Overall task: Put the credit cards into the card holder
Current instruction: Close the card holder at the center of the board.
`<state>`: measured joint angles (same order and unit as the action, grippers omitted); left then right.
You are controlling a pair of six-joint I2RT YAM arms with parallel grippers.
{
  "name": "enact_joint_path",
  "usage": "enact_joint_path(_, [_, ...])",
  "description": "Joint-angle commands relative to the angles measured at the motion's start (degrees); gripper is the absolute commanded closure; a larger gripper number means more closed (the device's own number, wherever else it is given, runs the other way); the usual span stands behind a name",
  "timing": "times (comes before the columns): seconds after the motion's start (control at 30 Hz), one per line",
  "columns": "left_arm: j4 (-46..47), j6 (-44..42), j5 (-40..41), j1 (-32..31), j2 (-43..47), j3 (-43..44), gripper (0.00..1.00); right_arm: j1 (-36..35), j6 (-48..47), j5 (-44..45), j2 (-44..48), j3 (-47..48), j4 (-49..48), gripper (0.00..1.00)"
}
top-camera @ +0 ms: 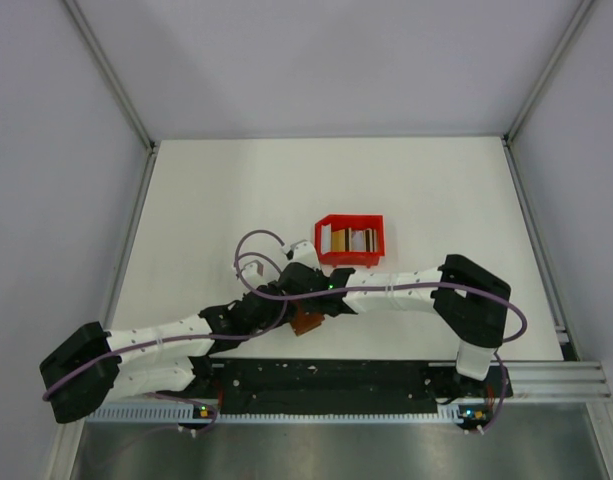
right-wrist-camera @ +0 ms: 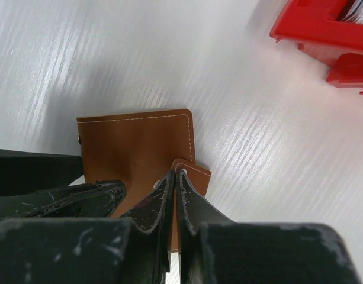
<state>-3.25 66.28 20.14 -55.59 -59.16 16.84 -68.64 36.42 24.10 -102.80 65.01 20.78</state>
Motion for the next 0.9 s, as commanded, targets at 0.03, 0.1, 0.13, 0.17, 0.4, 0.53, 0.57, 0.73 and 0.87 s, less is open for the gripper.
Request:
enact_joint_path(0.03, [-1.9,-0.7,-1.2,0.2,-1.0,-1.6,0.50,-0.6,-0.1,2.5,1.7,1.2,-1.4,1.00])
enact_joint_path(0.1, [-1.8,-0.8,-1.2,0.1,-1.0,-1.7,0.50,-0.7,0.0,2.4,1.8,1.0,-1.4,1.00])
enact_joint_path(0.13, [-1.6,-0.9,-1.2,0.1,-1.0,-1.7,0.50,-0.7,0.0,2.1,1.9,0.9,-1.5,1.00])
enact_joint_path(0.17, [-1.5,-1.0,-1.2,0.1,-1.0,-1.7,0.50,-0.7,0.0,1.8,2.0,0.8,-1.6,1.00])
enact_joint_path(0.4, [-1.9,-1.2,-0.7,0.3,-2.3,-0.8,0.50,-0.7,-0.7,-1.9,3.7,-1.2,-4.2,1.00])
enact_joint_path(0.53, [-2.8,-1.6,-0.2,0.6,-3.0,0.0,0.51,-0.7,-0.7,-2.4,4.7,-1.8,-4.3,1.00])
enact_joint_path(0.57, [-3.2,-1.7,-0.2,0.7,-3.1,0.2,0.51,-0.6,-0.7,-2.5,4.8,-2.0,-4.3,1.00])
enact_joint_path(0.73, [-4.0,-1.9,0.3,0.9,-3.4,0.6,0.51,-0.7,-0.8,-3.6,5.0,-2.3,-4.3,1.00])
enact_joint_path(0.87, [-3.8,-1.9,0.2,1.1,-3.9,0.6,0.52,-0.6,-0.6,-4.6,4.8,-2.6,-4.1,1.00])
